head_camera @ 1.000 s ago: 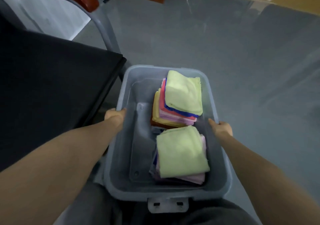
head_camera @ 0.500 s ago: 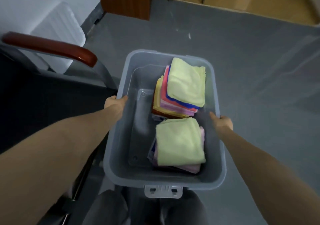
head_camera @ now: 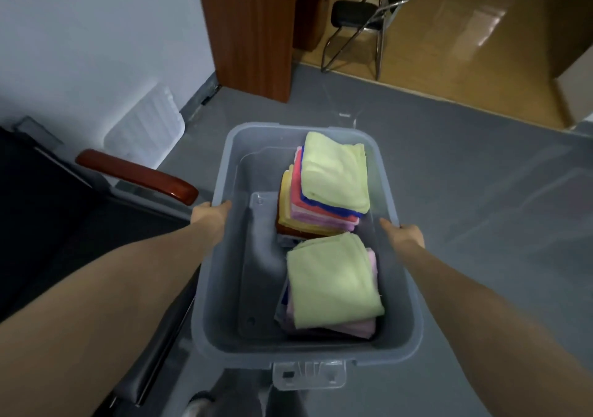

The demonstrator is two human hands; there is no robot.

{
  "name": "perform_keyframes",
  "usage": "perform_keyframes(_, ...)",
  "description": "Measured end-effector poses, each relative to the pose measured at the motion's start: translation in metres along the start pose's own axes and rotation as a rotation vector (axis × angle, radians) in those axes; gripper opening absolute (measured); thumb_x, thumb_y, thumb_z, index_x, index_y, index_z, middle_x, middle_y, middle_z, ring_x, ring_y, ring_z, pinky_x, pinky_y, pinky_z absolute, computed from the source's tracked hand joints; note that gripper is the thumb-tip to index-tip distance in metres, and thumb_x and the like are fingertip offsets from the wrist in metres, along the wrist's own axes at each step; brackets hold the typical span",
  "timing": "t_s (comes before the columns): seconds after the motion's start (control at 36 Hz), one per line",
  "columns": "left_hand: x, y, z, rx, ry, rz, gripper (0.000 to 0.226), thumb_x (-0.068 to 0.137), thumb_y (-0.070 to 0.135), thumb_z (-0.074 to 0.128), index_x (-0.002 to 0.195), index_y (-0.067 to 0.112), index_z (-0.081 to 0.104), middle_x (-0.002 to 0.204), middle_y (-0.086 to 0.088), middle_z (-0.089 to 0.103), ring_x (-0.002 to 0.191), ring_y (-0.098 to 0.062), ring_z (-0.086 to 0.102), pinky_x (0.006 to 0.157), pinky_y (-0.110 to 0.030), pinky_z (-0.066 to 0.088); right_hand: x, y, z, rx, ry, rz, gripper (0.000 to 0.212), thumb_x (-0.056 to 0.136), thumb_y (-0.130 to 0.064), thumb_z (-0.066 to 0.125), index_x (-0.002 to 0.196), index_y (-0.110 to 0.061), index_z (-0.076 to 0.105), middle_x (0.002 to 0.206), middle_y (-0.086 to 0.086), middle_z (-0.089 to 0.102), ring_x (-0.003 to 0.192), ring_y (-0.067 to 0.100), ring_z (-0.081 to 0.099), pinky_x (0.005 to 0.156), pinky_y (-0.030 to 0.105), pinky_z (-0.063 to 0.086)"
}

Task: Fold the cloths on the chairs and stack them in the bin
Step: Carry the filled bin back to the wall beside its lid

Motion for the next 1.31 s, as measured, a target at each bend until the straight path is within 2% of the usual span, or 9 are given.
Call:
perform_keyframes(0.08,0.002,0.023,0.008,-0.027,0.008,-0.008,0.034,0.086,0.024,0.067,0.112,0.004,0.062,0.079,-0.005,0.058,0.069,-0.021,0.054,0.073,-0.025,0.040,0.013,-0.031,-0.013,-0.031,-0.010,-0.029,0.038,0.087,-0.043,0.061,0.085,-0.005,0.056,0.085,0.009,0.055,0.077,0.025,0.052,0.071,0.031,0.041)
perform_keyframes(0.17,0.013,0.047,0.015,-0.051,0.029,-0.005,0.036,0.086,0.025,0.068,0.113,0.002,0.062,0.069,-0.003,0.055,0.062,-0.018,0.052,0.071,-0.025,0.039,0.028,-0.062,-0.019,-0.045,-0.018,-0.053,0.038,0.088,-0.043,0.060,0.086,-0.005,0.056,0.085,0.009,0.055,0.078,0.025,0.052,0.071,0.031,0.041)
perform_keyframes(0.33,0.050,0.101,0.032,-0.053,0.039,-0.010,0.041,0.088,0.030,0.066,0.117,0.002,0.061,0.080,-0.006,0.057,0.083,-0.021,0.052,0.074,-0.024,0.037,0.069,-0.132,-0.016,-0.071,-0.046,-0.072,0.044,0.087,-0.045,0.061,0.091,-0.001,0.062,0.077,0.008,0.054,0.068,0.022,0.051,0.067,0.031,0.043)
perform_keyframes(0.53,0.107,0.170,0.044,-0.010,0.047,0.022,0.044,0.088,0.032,0.065,0.116,-0.001,0.061,0.080,-0.010,0.058,0.082,-0.029,0.056,0.080,-0.036,0.051,0.124,-0.216,0.006,-0.082,-0.102,-0.119,0.050,0.089,-0.043,0.060,0.110,0.003,0.061,0.092,0.008,0.053,0.087,0.030,0.058,0.079,0.035,0.046)
perform_keyframes(0.64,0.136,0.203,0.050,-0.041,0.084,0.026,0.041,0.090,0.030,0.063,0.116,0.000,0.059,0.072,-0.006,0.050,0.078,-0.028,0.053,0.070,-0.032,0.045,0.163,-0.265,0.026,-0.110,-0.136,-0.156,0.055,0.090,-0.042,0.060,0.115,0.007,0.059,0.100,0.012,0.057,0.099,0.033,0.058,0.082,0.036,0.045)
perform_keyframes(0.78,0.169,0.236,0.054,-0.110,0.155,0.013,0.033,0.091,0.028,0.061,0.115,0.006,0.060,0.072,-0.006,0.052,0.070,-0.025,0.051,0.066,-0.032,0.045,0.209,-0.326,0.056,-0.151,-0.201,-0.232,0.051,0.090,-0.041,0.059,0.116,0.004,0.060,0.096,0.011,0.055,0.087,0.026,0.053,0.074,0.031,0.040)
perform_keyframes(0.94,0.219,0.268,0.061,-0.184,0.264,-0.055,0.028,0.088,0.029,0.064,0.105,0.007,0.060,0.073,-0.006,0.053,0.070,-0.025,0.053,0.069,-0.033,0.047,0.264,-0.410,0.101,-0.266,-0.319,-0.356,0.063,0.092,-0.044,0.054,0.139,-0.003,0.045,0.142,0.018,0.046,0.128,0.035,0.044,0.103,0.035,0.035)
perform_keyframes(1.22,0.296,0.305,0.058,-0.243,0.450,-0.115,0.028,0.089,0.029,0.063,0.105,0.007,0.064,0.072,-0.006,0.057,0.065,-0.022,0.055,0.066,-0.032,0.047,0.333,-0.525,0.180,-0.371,-0.463,-0.391,0.049,0.093,-0.036,0.057,0.123,0.003,0.058,0.120,0.022,0.060,0.109,0.036,0.058,0.089,0.035,0.045)
perform_keyframes(1.31,0.324,0.316,0.048,-0.242,0.475,-0.158,0.043,0.088,0.036,0.064,0.118,0.006,0.062,0.093,-0.011,0.066,0.080,-0.029,0.062,0.074,-0.034,0.050,0.347,-0.557,0.210,-0.410,-0.491,-0.411,0.052,0.092,-0.037,0.058,0.122,0.005,0.059,0.119,0.024,0.061,0.107,0.037,0.059,0.089,0.037,0.047)
Point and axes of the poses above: each hand's wrist, its own x-axis towards the middle knuckle, its own z-axis out of the palm, y = z × x, the point moved 2 cm from there along x, towards the middle knuckle
